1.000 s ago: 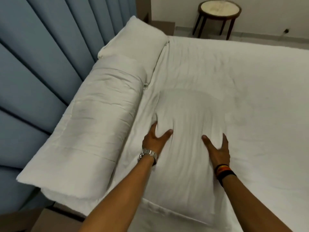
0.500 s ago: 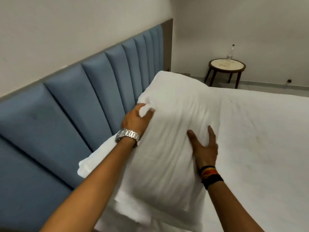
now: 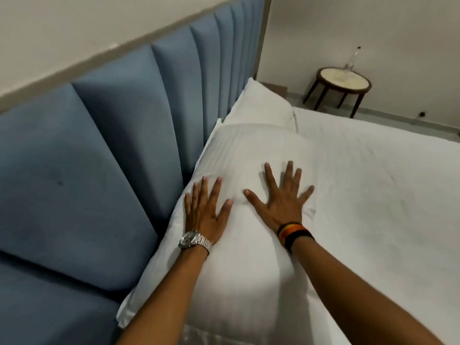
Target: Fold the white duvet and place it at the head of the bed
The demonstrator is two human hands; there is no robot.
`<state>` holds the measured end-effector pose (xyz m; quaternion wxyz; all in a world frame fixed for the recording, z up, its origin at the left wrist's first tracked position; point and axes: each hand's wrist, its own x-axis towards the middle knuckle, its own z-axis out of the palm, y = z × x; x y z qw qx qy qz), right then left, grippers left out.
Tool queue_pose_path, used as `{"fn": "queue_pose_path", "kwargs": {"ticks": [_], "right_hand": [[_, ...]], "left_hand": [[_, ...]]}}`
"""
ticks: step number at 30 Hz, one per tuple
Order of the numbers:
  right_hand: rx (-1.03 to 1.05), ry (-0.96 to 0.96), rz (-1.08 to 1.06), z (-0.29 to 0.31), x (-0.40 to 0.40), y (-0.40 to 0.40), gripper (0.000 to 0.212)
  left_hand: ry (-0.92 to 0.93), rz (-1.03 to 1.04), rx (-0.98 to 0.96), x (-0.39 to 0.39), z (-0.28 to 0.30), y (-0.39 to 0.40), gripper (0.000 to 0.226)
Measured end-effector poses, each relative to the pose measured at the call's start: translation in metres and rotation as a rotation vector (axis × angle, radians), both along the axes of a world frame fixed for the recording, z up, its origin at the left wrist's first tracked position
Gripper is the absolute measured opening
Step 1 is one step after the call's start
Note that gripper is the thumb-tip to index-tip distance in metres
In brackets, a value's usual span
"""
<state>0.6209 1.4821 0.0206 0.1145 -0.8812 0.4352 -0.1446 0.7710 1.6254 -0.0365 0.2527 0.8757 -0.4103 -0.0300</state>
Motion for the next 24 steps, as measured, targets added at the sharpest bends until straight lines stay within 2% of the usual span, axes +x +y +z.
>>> {"fn": "queue_pose_path", "kwargs": {"ticks": [3,8,12,16,18,20,22,24], "right_hand": [[0.082,0.166,0.013,-0.043,0.028,-0.014,0.099],[0.141,0.245,-0.039,-0.125,0.028,-0.044,0.101],[0.202,0.187,-0.034,-0.127,0.002,-0.062,0.099],[0.301,0.098,0.036,-0.093,-0.021,-0.062,0.097],[0.358,0.015,0.087,-0.066,-0.041,-0.057,0.095],[0.423,-0.158,0.104,-0.031,-0.066,-0.041,0.083],[0.462,-0.456,0.046,0.007,-0.107,-0.024,0.054],[0.428,-0.778,-0.006,0.043,-0.151,-0.011,0.024]], "left_hand": [[0.033,0.013,0.007,0.007,-0.047,-0.003,0.069],[0.008,0.031,0.083,0.003,-0.106,-0.033,0.069],[-0.024,0.000,0.110,-0.018,-0.098,-0.047,0.069],[-0.008,-0.025,0.155,-0.032,-0.063,-0.043,0.071],[0.002,-0.025,0.197,-0.041,-0.039,-0.034,0.072],[0.037,-0.018,0.208,-0.050,-0.014,-0.021,0.072],[0.055,0.002,0.168,-0.054,0.020,-0.019,0.073],[-0.009,-0.002,0.137,-0.057,0.062,-0.032,0.073]]}}
